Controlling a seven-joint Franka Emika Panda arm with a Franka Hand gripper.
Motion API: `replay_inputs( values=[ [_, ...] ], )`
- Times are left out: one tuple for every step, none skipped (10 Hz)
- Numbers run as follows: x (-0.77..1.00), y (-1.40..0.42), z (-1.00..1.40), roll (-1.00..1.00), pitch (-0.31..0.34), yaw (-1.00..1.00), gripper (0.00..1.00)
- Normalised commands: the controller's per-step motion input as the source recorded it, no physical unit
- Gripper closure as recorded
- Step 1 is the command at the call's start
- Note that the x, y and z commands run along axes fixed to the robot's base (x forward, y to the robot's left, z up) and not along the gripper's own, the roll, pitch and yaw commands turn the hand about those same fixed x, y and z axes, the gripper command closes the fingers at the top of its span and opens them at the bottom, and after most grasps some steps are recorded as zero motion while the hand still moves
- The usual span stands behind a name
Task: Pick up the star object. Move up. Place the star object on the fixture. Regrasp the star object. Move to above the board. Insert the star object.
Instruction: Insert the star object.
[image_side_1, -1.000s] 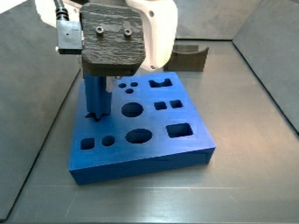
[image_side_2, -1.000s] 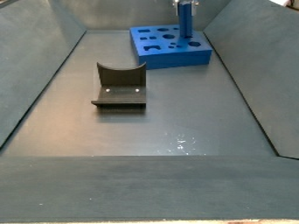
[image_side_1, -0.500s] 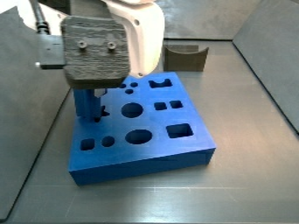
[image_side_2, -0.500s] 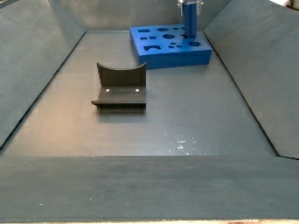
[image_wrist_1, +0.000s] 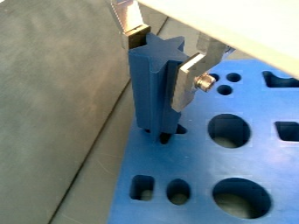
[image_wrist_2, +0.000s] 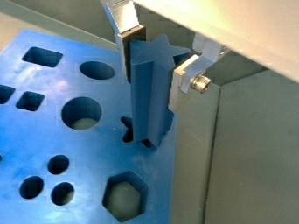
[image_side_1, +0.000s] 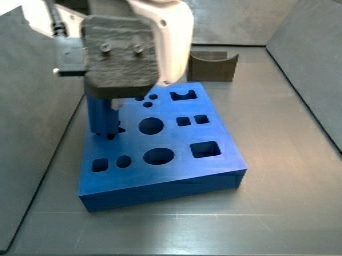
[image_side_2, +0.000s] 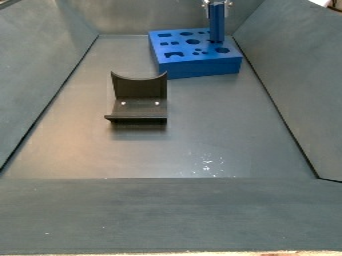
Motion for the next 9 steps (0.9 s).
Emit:
replay_inputs(
  values=[
    [0.40,0.00,0.00,0.00,0.094,0.00,1.00],
    [0.43,0.00,0.00,0.00,0.094,-0.05,1.00],
    [0.00,0.03,0.00,0.00,0.000,0.00,1.00],
    [-0.11,0.00,-0.12,0.00,-0.020,0.09,1.00],
    [-0.11,-0.01,-0.03,0.00,-0.077,0.05,1.00],
    [0.00,0.00,0.00,0.00,-0.009,0.00,1.00],
    [-0.05,0.00,-0.26,-0.30,-0.191,0.08,1.00],
    [-0.10,0.00,-0.27,-0.33,-0.269,0.09,1.00],
    [-0.12,-0.01,-0.20,-0.11,-0.269,0.02,1.00]
  ],
)
